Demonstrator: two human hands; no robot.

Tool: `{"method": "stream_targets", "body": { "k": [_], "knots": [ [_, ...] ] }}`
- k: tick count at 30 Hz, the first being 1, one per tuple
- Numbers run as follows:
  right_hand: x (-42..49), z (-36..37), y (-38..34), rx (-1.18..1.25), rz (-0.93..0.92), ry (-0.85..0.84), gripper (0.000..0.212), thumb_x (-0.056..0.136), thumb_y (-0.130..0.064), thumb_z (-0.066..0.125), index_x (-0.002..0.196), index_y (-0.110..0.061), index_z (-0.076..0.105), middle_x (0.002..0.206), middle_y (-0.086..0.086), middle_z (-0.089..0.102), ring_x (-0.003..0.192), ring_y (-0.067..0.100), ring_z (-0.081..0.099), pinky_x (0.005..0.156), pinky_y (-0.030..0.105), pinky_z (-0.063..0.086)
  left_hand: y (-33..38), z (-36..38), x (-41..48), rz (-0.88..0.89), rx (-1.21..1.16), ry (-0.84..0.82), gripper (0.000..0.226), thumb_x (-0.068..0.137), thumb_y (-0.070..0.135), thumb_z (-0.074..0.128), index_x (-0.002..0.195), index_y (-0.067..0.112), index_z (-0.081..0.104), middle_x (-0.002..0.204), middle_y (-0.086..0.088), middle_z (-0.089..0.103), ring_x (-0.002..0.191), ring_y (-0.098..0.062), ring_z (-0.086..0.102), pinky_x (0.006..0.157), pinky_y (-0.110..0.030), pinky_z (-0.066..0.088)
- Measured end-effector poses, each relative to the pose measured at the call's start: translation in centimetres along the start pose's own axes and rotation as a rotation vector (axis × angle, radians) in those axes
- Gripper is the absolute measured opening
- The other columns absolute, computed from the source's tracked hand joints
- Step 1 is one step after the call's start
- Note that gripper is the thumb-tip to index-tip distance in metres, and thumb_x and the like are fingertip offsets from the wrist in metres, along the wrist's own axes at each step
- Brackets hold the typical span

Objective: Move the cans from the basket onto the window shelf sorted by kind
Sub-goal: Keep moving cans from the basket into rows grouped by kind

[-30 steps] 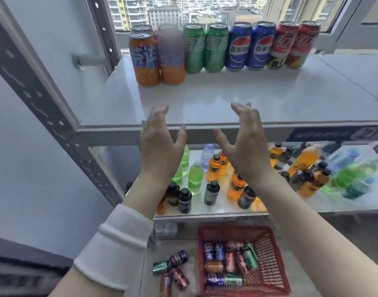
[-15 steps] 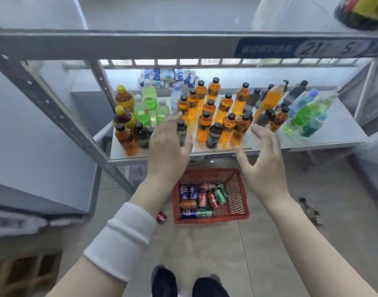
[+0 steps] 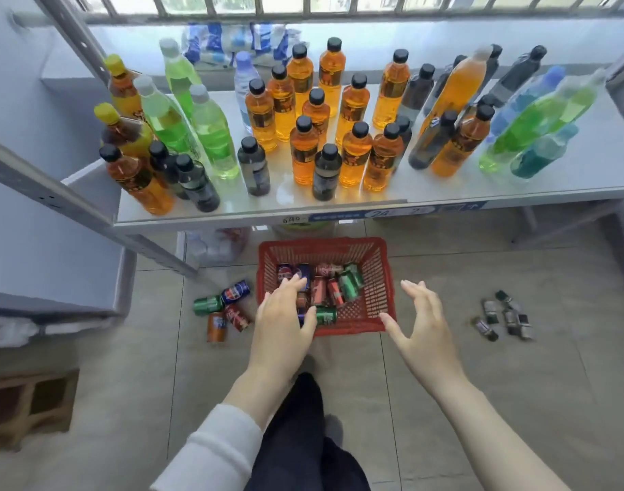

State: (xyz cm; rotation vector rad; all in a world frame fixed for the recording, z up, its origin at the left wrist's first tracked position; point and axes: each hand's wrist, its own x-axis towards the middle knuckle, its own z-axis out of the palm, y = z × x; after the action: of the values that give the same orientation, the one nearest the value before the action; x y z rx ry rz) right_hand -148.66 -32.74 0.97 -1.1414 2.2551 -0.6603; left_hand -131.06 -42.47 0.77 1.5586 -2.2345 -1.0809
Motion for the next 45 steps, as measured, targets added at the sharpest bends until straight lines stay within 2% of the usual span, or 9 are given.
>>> {"method": "stream_targets", "body": {
  "k": [4,9,16,23,29,33,38,42,45],
  "knots": [
    [3.5,4.0,5.0,0.029,0.146,-0.112,0.060,0.087,-0.027,0.063,0.138,-0.011,0.037,0.142,0.005,0.035,0.139,0.016,0.024,0.105,0.019,0.018,-4.2,5.6,3.1,-0.110,0.002,-0.168,0.045,0.092,0.022,0.054,0.135,0.020,0.042,0.141,0.006,0.043,0.132,-0.010,0.037,0.112,-0.037,0.029],
    [7.7,9.8,11.7,0.056,0.296,-0.223,0.063,0.084,-0.033,0.064,0.137,-0.012,0.038,0.138,0.004,0.040,0.129,0.016,0.038,0.105,0.026,0.029,-9.6,12.4,6.6,-0.271,-0.014,-0.313,0.044,0.093,0.026,0.052,0.135,0.023,0.042,0.138,0.009,0.045,0.130,-0.010,0.039,0.108,-0.027,0.032],
    [17.5,22.7,23.6,-0.070,0.259,-0.355,0.064,0.083,-0.035,0.066,0.135,-0.006,0.041,0.133,0.013,0.045,0.127,0.027,0.041,0.103,0.030,0.031,-19.9,26.0,14.9,-0.313,0.113,-0.477,0.048,0.090,0.026,0.056,0.136,0.016,0.042,0.134,-0.004,0.052,0.122,-0.020,0.049,0.100,-0.028,0.037],
    [27.8,34.0,33.7,-0.171,0.235,-0.299,0.065,0.086,-0.036,0.062,0.135,-0.001,0.038,0.133,0.018,0.044,0.126,0.029,0.036,0.100,0.031,0.031,-28.6,40.4,23.8,-0.097,0.318,-0.703,0.052,0.086,0.024,0.062,0.134,0.013,0.043,0.133,-0.009,0.049,0.120,-0.025,0.048,0.099,-0.030,0.039],
    [32.4,40.5,38.0,-0.233,0.277,-0.308,0.085,0.079,-0.055,0.060,0.139,-0.001,0.032,0.136,0.020,0.041,0.127,0.032,0.037,0.103,0.038,0.035,-33.2,47.4,27.4,0.177,0.598,-0.811,0.050,0.085,0.022,0.062,0.130,0.011,0.044,0.132,-0.007,0.048,0.123,-0.025,0.043,0.098,-0.034,0.038],
    [32.9,42.3,38.7,-0.252,0.275,-0.224,0.093,0.071,-0.056,0.069,0.136,0.000,0.032,0.135,0.019,0.041,0.127,0.031,0.037,0.103,0.036,0.033,-34.6,49.9,27.5,0.400,0.836,-0.810,0.046,0.087,0.024,0.056,0.129,0.008,0.045,0.130,-0.008,0.051,0.125,-0.026,0.035,0.108,-0.034,0.024],
    [33.4,42.6,39.3,-0.237,0.276,-0.188,0.092,0.068,-0.050,0.075,0.135,-0.003,0.034,0.134,0.016,0.040,0.127,0.028,0.037,0.102,0.035,0.036,-35.2,51.1,27.5,0.448,0.942,-0.795,0.051,0.088,0.033,0.055,0.128,0.005,0.043,0.132,-0.008,0.048,0.130,-0.027,0.026,0.112,-0.039,0.009],
    [34.6,42.6,39.9,-0.131,0.344,-0.211,0.078,0.062,-0.049,0.080,0.122,-0.007,0.053,0.122,0.011,0.055,0.109,0.023,0.055,0.083,0.028,0.047,-35.3,51.0,28.0,0.509,0.942,-0.796,0.056,0.086,0.037,0.058,0.128,0.003,0.043,0.130,-0.010,0.048,0.129,-0.029,0.027,0.114,-0.041,0.002],
    [34.5,41.5,39.3,0.024,0.425,-0.251,0.069,0.064,-0.039,0.081,0.121,-0.009,0.056,0.115,0.006,0.061,0.099,0.018,0.059,0.075,0.022,0.045,-35.1,49.7,28.0,0.545,0.846,-0.774,0.075,0.081,0.048,0.061,0.135,0.002,0.037,0.136,-0.011,0.042,0.134,-0.026,0.023,0.115,-0.034,-0.008]
  ]
}}
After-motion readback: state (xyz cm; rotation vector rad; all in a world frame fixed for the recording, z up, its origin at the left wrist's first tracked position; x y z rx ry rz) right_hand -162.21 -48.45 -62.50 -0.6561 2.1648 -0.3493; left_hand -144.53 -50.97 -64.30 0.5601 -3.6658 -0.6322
